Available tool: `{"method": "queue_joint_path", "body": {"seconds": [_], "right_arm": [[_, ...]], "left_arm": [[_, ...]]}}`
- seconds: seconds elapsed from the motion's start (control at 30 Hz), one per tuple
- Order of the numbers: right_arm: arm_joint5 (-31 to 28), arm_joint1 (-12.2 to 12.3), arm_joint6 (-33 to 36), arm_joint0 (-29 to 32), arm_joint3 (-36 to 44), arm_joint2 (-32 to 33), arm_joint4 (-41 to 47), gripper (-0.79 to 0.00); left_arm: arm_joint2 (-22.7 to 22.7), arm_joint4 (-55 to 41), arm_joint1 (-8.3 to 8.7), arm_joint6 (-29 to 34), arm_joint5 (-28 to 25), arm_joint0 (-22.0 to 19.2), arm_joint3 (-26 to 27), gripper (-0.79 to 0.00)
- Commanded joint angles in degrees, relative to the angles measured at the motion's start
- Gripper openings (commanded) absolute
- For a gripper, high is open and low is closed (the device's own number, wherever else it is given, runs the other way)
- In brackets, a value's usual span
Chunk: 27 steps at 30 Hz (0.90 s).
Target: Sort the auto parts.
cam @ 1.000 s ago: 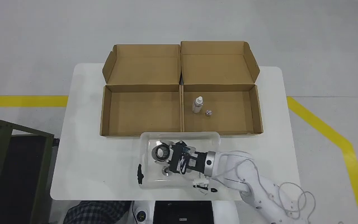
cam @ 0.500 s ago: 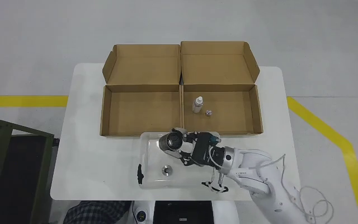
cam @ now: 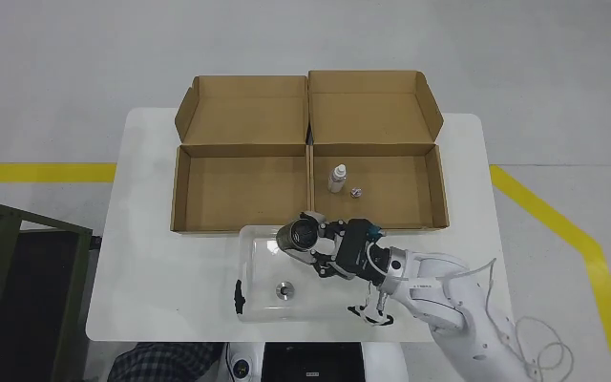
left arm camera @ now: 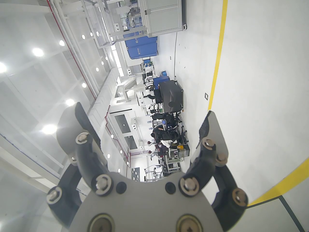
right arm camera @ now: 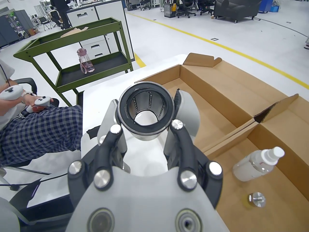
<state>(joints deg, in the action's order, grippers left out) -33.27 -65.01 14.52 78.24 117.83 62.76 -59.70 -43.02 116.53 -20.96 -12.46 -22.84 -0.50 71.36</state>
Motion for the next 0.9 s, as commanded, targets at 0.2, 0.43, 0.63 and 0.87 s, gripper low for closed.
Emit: {"method": "queue_joint_path", "body": {"seconds": [0.2, 0.43, 0.63, 0.87], "right_arm": [[0.0, 0.0, 0.0, 0.0, 0.0, 0.0, 0.0, -0.785], [0.0, 0.0, 0.0, 0.0, 0.0, 0.0, 0.0, -0.785], [1.3, -0.4, 1.4, -2.8, -4.2, -1.8, -0.9, -0.785], [5.5, -2.1, 4.0, -11.4, -9.5, -6.8, -2.2, -0.785]], "left_arm": [[0.0, 0.0, 0.00, 0.0, 0.0, 0.0, 0.0, 0.000], [0.0, 0.0, 0.00, 0.0, 0.0, 0.0, 0.0, 0.000], [0.0, 0.0, 0.00, 0.0, 0.0, 0.0, 0.0, 0.000], [0.0, 0.0, 0.00, 0.0, 0.0, 0.0, 0.0, 0.000]]}}
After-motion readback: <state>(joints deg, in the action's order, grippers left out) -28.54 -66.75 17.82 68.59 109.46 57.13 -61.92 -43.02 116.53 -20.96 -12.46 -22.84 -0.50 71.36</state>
